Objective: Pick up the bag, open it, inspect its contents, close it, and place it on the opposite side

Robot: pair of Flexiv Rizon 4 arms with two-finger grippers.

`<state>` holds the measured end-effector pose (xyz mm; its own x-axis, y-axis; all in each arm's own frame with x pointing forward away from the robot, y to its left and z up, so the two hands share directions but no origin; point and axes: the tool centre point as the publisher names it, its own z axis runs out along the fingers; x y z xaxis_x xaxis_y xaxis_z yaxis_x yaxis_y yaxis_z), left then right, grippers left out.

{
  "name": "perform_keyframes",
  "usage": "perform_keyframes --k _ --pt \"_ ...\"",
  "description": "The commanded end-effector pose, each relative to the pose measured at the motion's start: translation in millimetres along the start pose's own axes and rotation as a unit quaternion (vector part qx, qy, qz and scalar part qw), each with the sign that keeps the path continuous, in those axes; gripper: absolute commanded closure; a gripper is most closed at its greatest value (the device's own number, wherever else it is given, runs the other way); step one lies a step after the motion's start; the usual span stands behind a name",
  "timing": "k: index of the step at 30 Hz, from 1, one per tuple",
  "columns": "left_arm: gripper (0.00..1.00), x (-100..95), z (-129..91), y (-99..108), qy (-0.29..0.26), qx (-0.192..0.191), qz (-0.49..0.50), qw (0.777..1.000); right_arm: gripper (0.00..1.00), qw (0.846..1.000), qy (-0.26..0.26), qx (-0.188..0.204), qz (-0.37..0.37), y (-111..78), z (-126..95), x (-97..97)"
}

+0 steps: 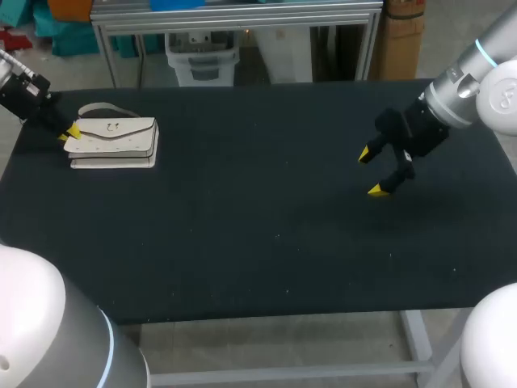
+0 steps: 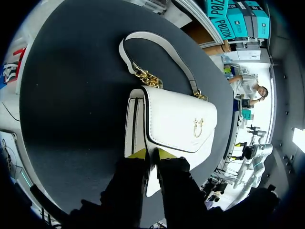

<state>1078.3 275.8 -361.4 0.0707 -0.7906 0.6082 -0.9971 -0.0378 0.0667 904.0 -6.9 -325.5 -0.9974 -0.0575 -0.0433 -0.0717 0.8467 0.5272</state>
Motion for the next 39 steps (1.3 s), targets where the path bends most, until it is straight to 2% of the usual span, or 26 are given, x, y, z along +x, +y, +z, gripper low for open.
perform_keyframes --k 1,6,14,17,18,20,22,24,29,30,39 --pt "1.0 -2.9 -3 1 0.007 -0.466 -0.003 0.885 0.0 1.0 0.001 -0.001 -0.001 -0.4 0 -0.3" --pt "1.0 0.5 1 8 0.008 -0.471 -0.003 0.882 0.0 1.0 0.001 -0.001 -0.001 -0.4 0 -0.3" --pt "1.0 25.5 30 19 0.01 -0.489 0.009 0.872 0.0 1.0 0.001 -0.001 -0.001 -0.4 0 -0.3" --pt "1.0 35.5 37 23 0.032 -0.475 0.002 0.879 0.0 1.0 0.001 -0.001 -0.001 -0.4 0 -0.3" --pt "1.0 38.3 39 25 0.037 -0.455 -0.005 0.89 0.0 1.0 0.001 -0.001 -0.001 -0.4 0 -0.3" --pt "1.0 40.8 40 28 0.083 -0.435 -0.004 0.897 0.0 1.0 0.001 -0.001 -0.001 -0.4 0 -0.3" --pt "1.0 42.8 41 31 0.093 -0.394 -0.016 0.914 0.0 1.0 0.001 -0.001 -0.001 -0.4 0 -0.3" --pt "1.0 46.4 43 36 0.125 -0.384 -0.02 0.915 0.0 1.0 0.001 -0.001 -0.001 -0.4 0 -0.3" --pt "1.0 62.9 47 49 0.137 -0.331 -0.047 0.932 0.0 1.0 0.001 -0.001 -0.001 -0.4 0 -0.3" --pt "1.0 67.0 47 50 0.119 -0.326 -0.058 0.936 0.0 1.0 0.001 -0.001 -0.001 -0.4 0 -0.3" --pt "1.0 67.0 47 50 0.119 -0.326 -0.058 0.936 0.0 1.0 0.001 -0.001 -0.001 -0.4 0 -0.3"
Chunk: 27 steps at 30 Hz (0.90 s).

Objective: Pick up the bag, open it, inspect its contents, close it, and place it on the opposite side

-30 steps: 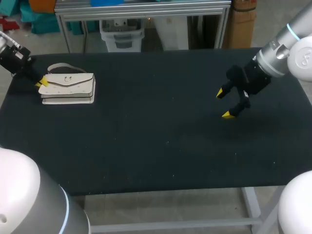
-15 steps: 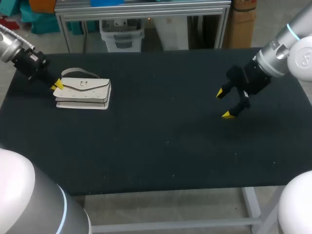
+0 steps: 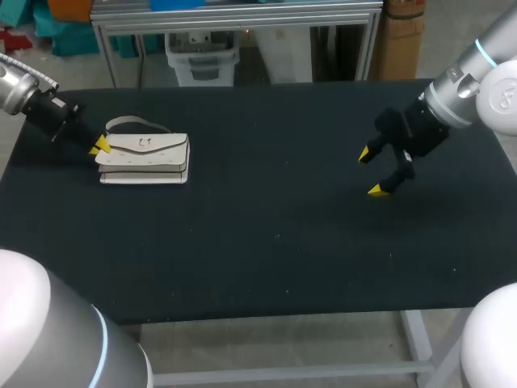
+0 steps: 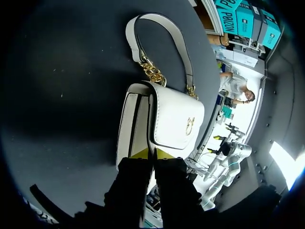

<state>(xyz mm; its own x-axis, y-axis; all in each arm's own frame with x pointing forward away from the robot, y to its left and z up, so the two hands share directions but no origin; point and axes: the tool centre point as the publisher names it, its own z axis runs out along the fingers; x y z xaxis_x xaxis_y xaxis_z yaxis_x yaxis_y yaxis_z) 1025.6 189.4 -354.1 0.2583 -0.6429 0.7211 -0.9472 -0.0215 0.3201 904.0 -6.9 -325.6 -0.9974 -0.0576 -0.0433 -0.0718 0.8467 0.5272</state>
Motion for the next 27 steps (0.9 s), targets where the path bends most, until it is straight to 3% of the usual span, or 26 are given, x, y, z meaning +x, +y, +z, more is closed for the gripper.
perform_keyframes --k 1,10,17,27 --pt "1.0 -0.3 -4 -6 0.0 -0.233 0.0 0.973 0.0 1.0 0.001 -0.001 -0.001 -0.3 0 -0.3" --pt "1.0 0.6 0 -2 0.001 -0.232 0.007 0.973 0.0 1.0 0.001 -0.001 -0.001 -0.3 0 -0.3" --pt "1.0 21.0 39 17 -0.013 -0.148 0.016 0.989 0.0 1.0 0.001 -0.001 -0.001 -0.3 0 -0.3" --pt "1.0 57.7 73 33 0.037 -0.056 0.072 0.995 0.0 1.0 0.001 -0.001 -0.001 -0.3 0 -0.3"
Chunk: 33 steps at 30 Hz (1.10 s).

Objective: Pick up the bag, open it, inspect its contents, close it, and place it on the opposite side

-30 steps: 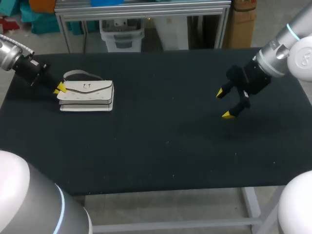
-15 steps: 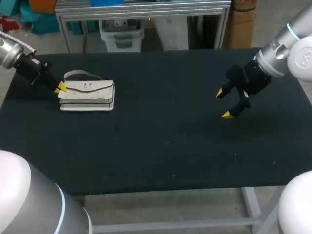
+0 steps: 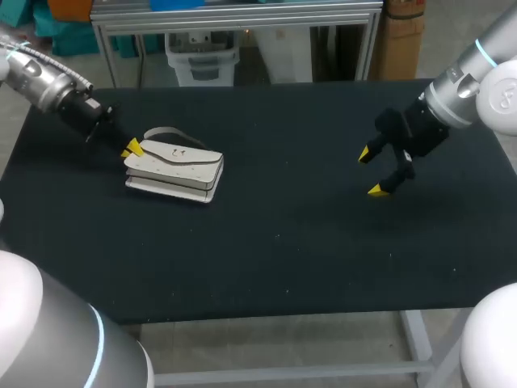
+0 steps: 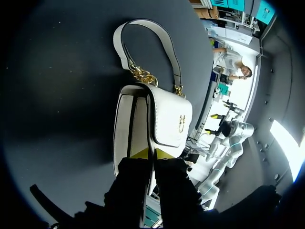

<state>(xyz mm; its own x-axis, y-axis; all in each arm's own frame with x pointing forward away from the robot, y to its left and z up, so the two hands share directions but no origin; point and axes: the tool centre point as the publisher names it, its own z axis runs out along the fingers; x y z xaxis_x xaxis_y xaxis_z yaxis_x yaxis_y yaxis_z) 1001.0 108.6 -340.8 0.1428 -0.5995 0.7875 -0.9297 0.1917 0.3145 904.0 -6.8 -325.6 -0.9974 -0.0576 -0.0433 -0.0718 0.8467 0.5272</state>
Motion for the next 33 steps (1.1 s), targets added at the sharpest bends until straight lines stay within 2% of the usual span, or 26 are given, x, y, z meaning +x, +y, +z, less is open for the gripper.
perform_keyframes --k 1,2,4,6,9,18,29,32,33 --pt "1.0 3.5 18 2 0.021 0.034 0.012 0.999 0.0 1.0 0.001 -0.001 -0.001 -0.4 0 -0.3" --pt "1.0 4.2 19 2 0.028 0.032 0.015 0.999 0.0 1.0 0.001 -0.001 -0.001 -0.4 0 -0.3" --pt "1.0 6.6 23 4 0.048 0.054 0.019 0.997 0.0 1.0 0.001 -0.001 -0.001 -0.4 0 -0.3" --pt "1.0 7.4 27 4 0.068 0.053 0.024 0.996 0.0 1.0 0.001 -0.001 -0.001 -0.4 0 -0.3" --pt "1.0 8.5 33 4 0.102 0.085 0.027 0.991 0.0 1.0 0.001 -0.001 -0.001 -0.4 0 -0.3" --pt "1.0 15.4 54 -1 0.147 0.138 0.02 0.979 0.0 1.0 0.001 -0.001 -0.001 -0.4 0 -0.3" --pt "1.0 41.8 60 9 0.105 0.171 0.016 0.98 0.0 1.0 0.001 -0.001 -0.001 -0.4 0 -0.3" --pt "1.0 48.0 63 13 0.077 0.178 0.029 0.981 0.0 1.0 0.001 -0.001 -0.001 -0.4 0 -0.3" --pt "1.0 49.6 65 14 0.06 0.166 0.038 0.983 0.0 1.0 0.001 -0.001 -0.001 -0.4 0 -0.3"
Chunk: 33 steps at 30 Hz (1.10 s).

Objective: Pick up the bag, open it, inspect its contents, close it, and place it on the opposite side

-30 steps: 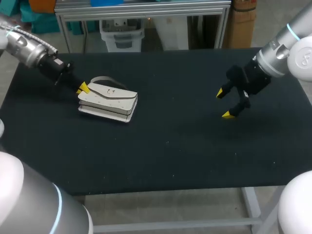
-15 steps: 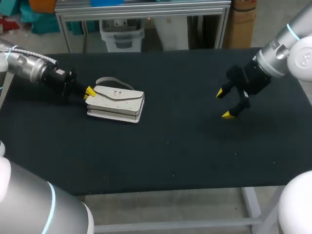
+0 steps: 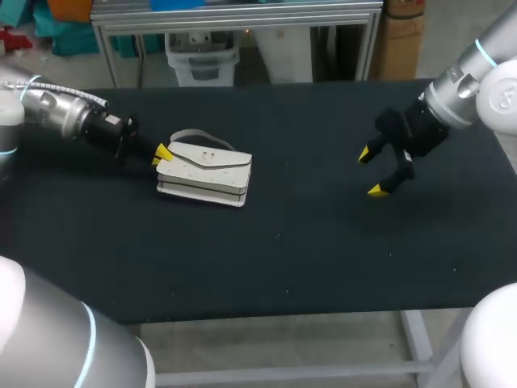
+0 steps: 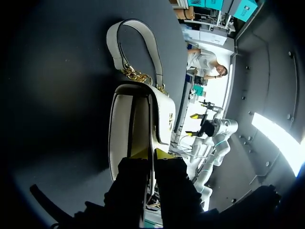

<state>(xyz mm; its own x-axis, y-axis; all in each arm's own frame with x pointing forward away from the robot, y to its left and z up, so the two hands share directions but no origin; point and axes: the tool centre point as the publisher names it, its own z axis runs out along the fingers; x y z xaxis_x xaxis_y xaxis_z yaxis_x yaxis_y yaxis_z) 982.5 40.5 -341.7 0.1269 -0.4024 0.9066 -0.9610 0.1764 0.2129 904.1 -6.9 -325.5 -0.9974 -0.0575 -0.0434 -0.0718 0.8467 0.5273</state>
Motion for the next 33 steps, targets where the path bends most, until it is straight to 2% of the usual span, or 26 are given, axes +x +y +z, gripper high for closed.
perform_keyframes --k 1,2,3,5,6,8,9,11,12,17,19,23,25,27,30,33 --pt "0.7 12.5 9 11 -0.07 0.132 0.009 0.989 0.0 1.0 0.001 -0.001 -0.001 -0.3 0 -0.3" --pt "0.27 13.0 11 12 -0.076 0.126 0.012 0.989 0.0 1.0 0.001 -0.001 -0.001 -0.3 0 -0.3" --pt "0.0 13.3 11 13 -0.09 0.11 0.013 0.99 0.0 1.0 0.001 -0.001 -0.001 -0.3 0 -0.3" --pt "0.0 11.7 9 15 -0.101 0.104 0.013 0.989 0.0 1.0 0.001 -0.001 -0.001 -0.3 0 -0.3" --pt "0.0 10.3 7 16 -0.118 0.087 0.019 0.989 0.0 1.0 0.001 -0.001 -0.001 -0.3 0 -0.3" --pt "0.0 6.7 1 16 -0.129 0.086 0.025 0.988 0.0 1.0 0.001 -0.001 -0.001 -0.3 0 -0.3" --pt "0.0 4.9 -2 17 -0.145 0.061 0.031 0.987 0.0 1.0 0.001 -0.001 -0.001 -0.3 0 -0.3" --pt "0.0 2.1 -10 18 -0.154 0.05 0.034 0.986 0.0 1.0 0.001 -0.001 -0.001 -0.3 0 -0.3" --pt "0.0 0.6 -12 18 -0.166 0.029 0.034 0.985 0.0 1.0 0.001 -0.001 -0.001 -0.3 0 -0.3" --pt "0.0 -6.6 -16 20 -0.18 -0.014 0.037 0.983 0.0 1.0 0.001 -0.001 -0.001 -0.3 0 -0.3" --pt "0.0 -7.7 -15 20 -0.184 -0.019 0.047 0.982 0.0 1.0 0.001 -0.001 -0.001 -0.3 0 -0.3" --pt "0.21 -8.6 -10 22 -0.199 -0.037 0.061 0.977 0.0 1.0 0.001 -0.001 -0.001 -0.3 0 -0.3" --pt "0.35 -9.1 -7 21 -0.21 -0.035 0.068 0.975 0.0 1.0 0.001 -0.001 -0.001 -0.3 0 -0.3" --pt "0.39 -10.1 -3 21 -0.218 -0.033 0.079 0.972 0.0 1.0 0.001 -0.001 -0.001 -0.3 0 -0.3" --pt "0.35 -12.6 1 19 -0.223 -0.025 0.089 0.971 0.0 1.0 0.001 -0.001 -0.001 -0.3 0 -0.3" --pt "0.41 -14.9 4 18 -0.217 -0.021 0.094 0.971 0.0 1.0 0.001 -0.001 -0.001 -0.3 0 -0.3"
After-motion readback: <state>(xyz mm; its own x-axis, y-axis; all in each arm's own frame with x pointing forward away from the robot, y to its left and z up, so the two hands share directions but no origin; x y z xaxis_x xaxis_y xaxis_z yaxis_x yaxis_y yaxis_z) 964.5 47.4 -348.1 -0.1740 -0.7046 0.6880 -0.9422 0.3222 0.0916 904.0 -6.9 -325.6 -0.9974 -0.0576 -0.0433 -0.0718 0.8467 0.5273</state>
